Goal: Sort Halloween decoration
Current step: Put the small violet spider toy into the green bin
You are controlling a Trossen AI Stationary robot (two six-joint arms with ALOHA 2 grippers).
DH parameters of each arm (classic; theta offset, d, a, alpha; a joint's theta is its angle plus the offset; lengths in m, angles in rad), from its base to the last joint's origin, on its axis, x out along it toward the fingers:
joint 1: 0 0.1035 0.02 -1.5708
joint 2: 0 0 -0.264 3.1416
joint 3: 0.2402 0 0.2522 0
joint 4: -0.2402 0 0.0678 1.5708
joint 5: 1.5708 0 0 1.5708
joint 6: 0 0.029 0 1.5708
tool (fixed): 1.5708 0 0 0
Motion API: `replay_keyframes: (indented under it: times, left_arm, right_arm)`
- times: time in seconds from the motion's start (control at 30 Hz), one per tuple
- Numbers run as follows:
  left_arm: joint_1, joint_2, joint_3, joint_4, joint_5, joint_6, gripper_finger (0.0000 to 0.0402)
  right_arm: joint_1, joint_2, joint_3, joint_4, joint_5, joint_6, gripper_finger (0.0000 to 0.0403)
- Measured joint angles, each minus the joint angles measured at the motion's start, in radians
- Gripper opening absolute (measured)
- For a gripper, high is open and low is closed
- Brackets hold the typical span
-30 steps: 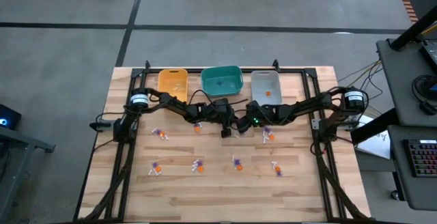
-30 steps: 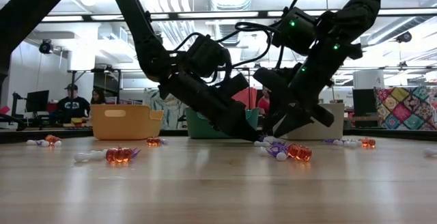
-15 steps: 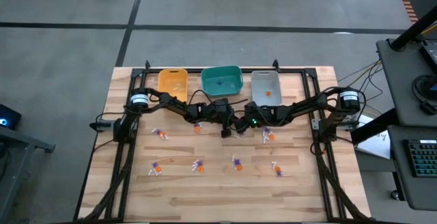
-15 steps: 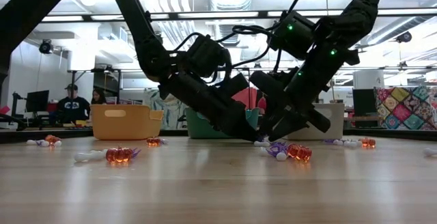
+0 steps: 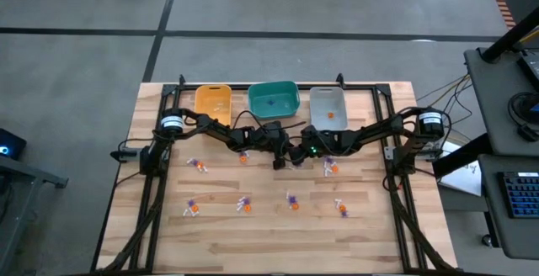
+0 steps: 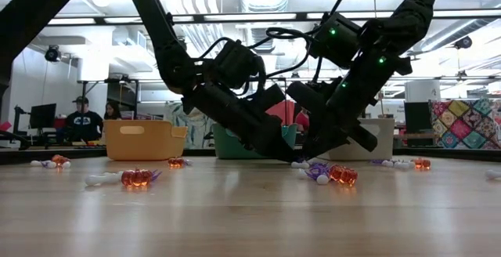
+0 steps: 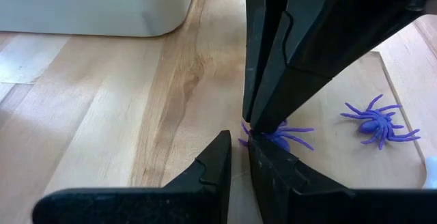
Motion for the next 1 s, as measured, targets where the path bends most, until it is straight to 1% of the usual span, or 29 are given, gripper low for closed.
replay_keyframes:
  times: [0.2, 0.63, 1.0]
  left_arm:
    - [0.000, -0.012, 0.000, -0.012, 0.000, -0.004, 0.0038]
    - [0.004, -0.085, -0.004, -0.144, 0.001, 0.004, 0.0038]
    - [0.005, -0.139, -0.004, -0.179, 0.002, 0.018, 0.0038]
  right_arm:
    - [0.000, 0.000, 0.000, -0.001, 0.003, -0.021, 0.0009]
    - [0.001, -0.052, 0.000, -0.007, 0.011, -0.052, 0.0008]
    - [0.023, -0.071, 0.000, -0.012, 0.011, -0.056, 0.0008]
